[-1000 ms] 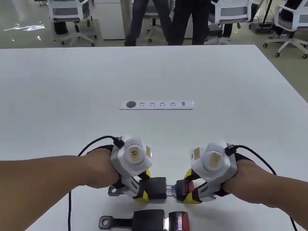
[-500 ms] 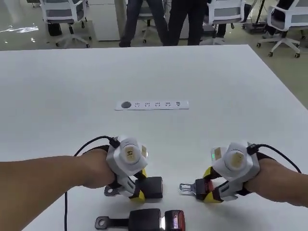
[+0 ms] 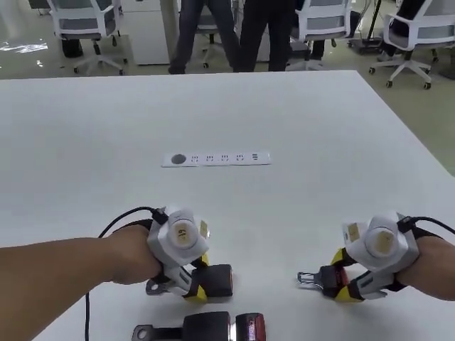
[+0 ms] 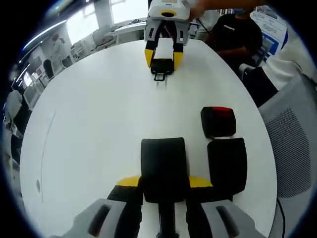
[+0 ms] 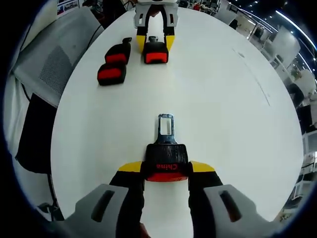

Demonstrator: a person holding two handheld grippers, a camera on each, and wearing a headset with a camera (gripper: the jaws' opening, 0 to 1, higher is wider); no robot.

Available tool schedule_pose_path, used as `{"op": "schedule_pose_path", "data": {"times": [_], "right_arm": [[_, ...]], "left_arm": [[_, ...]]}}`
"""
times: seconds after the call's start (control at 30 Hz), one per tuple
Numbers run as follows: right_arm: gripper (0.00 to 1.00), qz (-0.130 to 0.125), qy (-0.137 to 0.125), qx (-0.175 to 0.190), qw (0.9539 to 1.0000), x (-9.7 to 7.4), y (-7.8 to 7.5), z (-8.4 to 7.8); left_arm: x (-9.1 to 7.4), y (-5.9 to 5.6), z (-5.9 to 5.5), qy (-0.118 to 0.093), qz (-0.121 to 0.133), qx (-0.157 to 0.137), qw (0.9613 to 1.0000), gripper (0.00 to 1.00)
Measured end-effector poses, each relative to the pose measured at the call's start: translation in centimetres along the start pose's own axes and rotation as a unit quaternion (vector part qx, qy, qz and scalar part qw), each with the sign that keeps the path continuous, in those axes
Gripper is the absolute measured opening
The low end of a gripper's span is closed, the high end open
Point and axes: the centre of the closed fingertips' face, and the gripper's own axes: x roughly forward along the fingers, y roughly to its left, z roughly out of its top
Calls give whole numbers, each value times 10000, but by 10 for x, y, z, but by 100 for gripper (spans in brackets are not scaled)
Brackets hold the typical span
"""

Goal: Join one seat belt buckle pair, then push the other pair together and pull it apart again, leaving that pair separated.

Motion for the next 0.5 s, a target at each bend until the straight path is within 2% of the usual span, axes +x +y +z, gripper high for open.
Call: {"op": "schedule_pose_path", "data": {"times": [0.27,0.4,0.5], "right_arm": [[33,-43,58,-82,9999,0,-2,-1],[35,-202,59,32,9998,-3,-3,1],[38,-322,-88,225,9992,-11,-1,8]], "left_arm": [[0,1,-1,33,12,-78,10000,34],[0,4,-3,137,84,-205,9997,34],[-3,5,-7,249,191,-228,9992,44]]}}
